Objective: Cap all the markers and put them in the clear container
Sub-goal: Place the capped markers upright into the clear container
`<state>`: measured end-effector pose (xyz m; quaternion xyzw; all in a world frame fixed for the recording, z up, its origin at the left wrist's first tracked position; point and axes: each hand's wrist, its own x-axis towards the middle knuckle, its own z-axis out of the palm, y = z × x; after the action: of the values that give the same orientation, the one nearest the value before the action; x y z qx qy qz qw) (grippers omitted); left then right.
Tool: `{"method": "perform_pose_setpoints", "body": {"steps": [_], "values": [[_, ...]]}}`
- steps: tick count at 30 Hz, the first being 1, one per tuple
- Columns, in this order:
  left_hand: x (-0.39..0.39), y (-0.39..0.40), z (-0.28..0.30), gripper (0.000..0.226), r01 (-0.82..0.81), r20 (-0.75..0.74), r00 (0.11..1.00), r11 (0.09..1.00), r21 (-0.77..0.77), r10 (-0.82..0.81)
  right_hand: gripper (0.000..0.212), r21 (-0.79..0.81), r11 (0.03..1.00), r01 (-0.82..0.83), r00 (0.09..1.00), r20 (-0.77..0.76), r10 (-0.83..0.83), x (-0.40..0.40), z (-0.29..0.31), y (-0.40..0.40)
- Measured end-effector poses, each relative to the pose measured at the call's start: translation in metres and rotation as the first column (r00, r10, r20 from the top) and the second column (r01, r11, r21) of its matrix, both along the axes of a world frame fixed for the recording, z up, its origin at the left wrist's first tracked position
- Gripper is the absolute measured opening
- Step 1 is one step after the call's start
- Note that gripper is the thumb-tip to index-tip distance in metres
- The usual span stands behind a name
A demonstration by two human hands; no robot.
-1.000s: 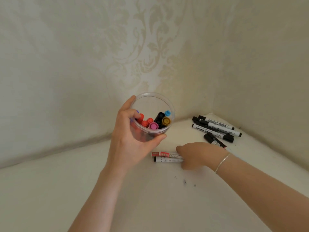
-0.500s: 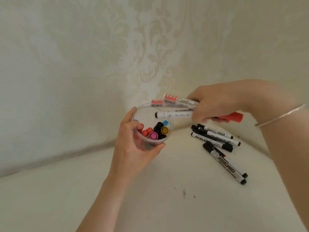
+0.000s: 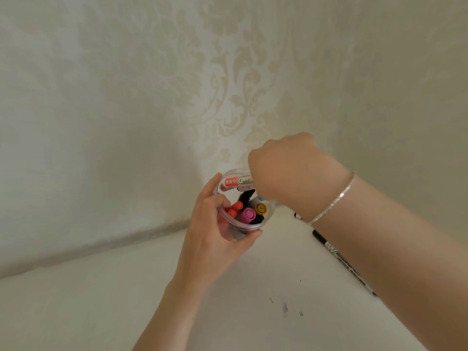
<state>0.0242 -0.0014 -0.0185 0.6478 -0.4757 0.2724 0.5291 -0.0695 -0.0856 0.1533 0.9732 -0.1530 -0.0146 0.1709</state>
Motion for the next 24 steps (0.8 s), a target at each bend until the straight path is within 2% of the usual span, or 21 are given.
{"method": "perform_pose_setpoints", "body": {"steps": [3,7,12,16,19,21,24], "values": [[0.001,0.002,0.001,0.07,-0.012,0.005,1.0,1.0,0.005,0.012,0.021,-0.068,0.998,-0.005,1.0,0.028,0.007,-0.002,0.002,-0.002],[-0.001,0.004,0.001,0.069,-0.011,0.021,1.0,1.0,0.014,0.011,0.004,-0.1,0.995,-0.025,1.0,-0.008,0.025,0.001,-0.002,0.004],[-0.006,0.0,0.002,0.072,-0.028,0.05,0.998,0.996,0.08,0.024,0.016,-0.052,0.998,-0.029,0.998,-0.053,0.026,0.007,-0.014,0.013],[-0.005,0.0,0.006,0.075,-0.047,-0.035,0.998,0.992,0.113,0.051,0.023,0.015,0.999,-0.039,0.999,-0.025,0.039,0.013,-0.014,0.014],[-0.006,0.001,0.004,0.078,-0.037,0.06,0.998,0.996,0.085,0.032,0.024,0.053,0.998,0.031,0.997,-0.071,-0.027,0.011,-0.006,0.012],[-0.007,0.0,0.003,0.078,-0.039,0.073,0.997,0.997,0.065,0.034,0.025,0.075,0.994,0.083,0.993,-0.096,-0.075,0.012,-0.004,0.008],[-0.008,-0.002,0.002,0.08,-0.048,0.088,0.995,0.996,0.074,0.041,0.021,0.093,0.995,0.027,0.996,-0.086,-0.019,0.018,-0.011,0.004]]}}
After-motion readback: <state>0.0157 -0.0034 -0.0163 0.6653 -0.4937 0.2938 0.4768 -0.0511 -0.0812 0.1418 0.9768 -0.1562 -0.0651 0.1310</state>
